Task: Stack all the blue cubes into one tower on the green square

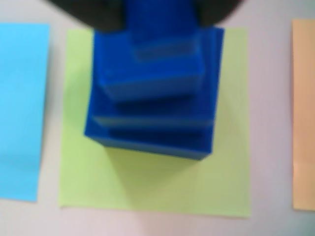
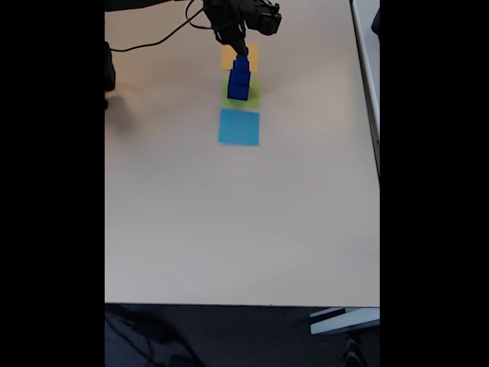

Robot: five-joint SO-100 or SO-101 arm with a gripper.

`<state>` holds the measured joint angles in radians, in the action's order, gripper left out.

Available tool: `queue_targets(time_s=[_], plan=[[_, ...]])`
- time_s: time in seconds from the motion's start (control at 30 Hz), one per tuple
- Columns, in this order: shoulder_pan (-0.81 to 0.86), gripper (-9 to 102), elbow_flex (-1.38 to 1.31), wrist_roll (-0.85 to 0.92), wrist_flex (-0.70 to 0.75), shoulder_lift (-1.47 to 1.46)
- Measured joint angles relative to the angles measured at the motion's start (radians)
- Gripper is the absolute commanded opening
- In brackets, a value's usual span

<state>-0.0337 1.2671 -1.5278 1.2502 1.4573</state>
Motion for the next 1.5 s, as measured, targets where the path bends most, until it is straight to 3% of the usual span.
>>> queue_targets(time_s=[1.5], plan=[[0.015,2,0.071,0.018,-0.048,0.002]])
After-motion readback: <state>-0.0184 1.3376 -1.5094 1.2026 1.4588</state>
